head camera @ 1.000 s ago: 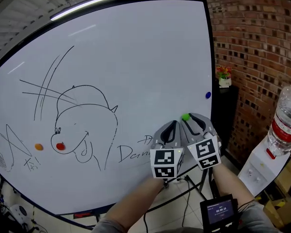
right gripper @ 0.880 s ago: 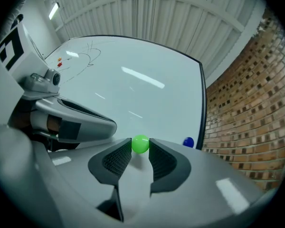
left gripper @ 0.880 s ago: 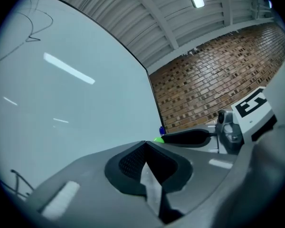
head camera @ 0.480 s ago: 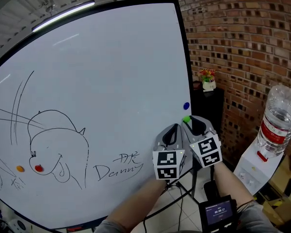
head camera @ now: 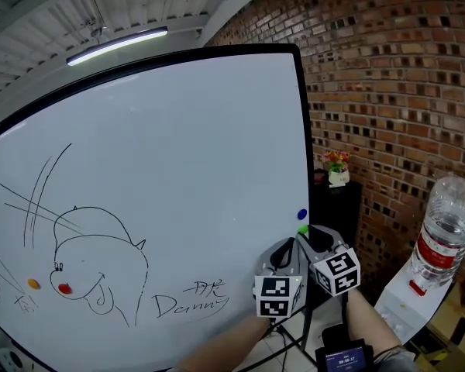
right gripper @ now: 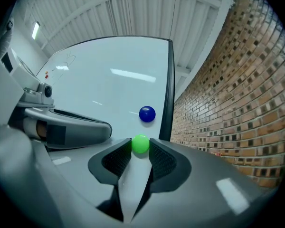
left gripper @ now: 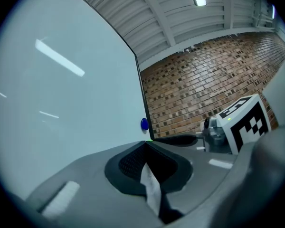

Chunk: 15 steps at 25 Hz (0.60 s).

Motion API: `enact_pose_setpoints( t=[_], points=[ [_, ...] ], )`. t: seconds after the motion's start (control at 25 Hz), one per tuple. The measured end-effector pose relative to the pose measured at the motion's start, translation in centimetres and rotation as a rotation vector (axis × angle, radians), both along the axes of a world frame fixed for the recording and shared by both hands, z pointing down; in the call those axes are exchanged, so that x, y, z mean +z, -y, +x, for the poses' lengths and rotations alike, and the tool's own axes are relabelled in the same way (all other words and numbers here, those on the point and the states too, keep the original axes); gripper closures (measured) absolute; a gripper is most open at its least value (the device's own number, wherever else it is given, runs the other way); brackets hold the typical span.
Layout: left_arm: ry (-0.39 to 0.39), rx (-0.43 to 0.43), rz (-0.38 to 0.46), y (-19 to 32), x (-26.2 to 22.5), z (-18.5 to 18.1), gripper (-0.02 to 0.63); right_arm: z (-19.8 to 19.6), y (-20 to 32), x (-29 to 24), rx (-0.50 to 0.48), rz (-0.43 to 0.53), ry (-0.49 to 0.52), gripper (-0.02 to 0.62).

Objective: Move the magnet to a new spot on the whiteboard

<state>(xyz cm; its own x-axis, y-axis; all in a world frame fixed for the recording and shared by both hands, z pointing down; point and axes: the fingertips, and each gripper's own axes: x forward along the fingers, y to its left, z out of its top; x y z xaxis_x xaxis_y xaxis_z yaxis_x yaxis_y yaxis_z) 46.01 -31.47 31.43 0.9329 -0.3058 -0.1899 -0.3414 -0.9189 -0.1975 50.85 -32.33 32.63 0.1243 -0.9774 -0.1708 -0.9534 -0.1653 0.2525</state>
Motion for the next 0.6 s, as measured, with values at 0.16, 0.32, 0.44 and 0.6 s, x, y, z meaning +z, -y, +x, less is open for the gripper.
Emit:
enact_pose_setpoints(
  t=[0.16, 0.32, 0.44, 0.6],
  points=[
    [-0.004, 0.006, -0.007, 0.0, -0.1, 0.1, 0.606, 0.0, 0.2, 0.0, -0.035, 0.001, 0.026, 0.468],
    [-0.009, 0.010, -0.009, -0.2, -0.4, -0.1, 0.606, 0.2, 0.3, 0.2, -0.040, 0.001, 0.050, 0.465],
    [-0.010, 0.003, 0.000, -0.1, -0.6, -0.4, 0.606, 0.3, 0.4, 0.2, -0.028, -0.007, 0.052, 0.460],
    [-0.013, -0.007, 0.009, 0.0, -0.8, -1.1, 0.606, 0.0, 0.3, 0.2, -0.009, -0.006, 0.045, 0.443]
  ],
)
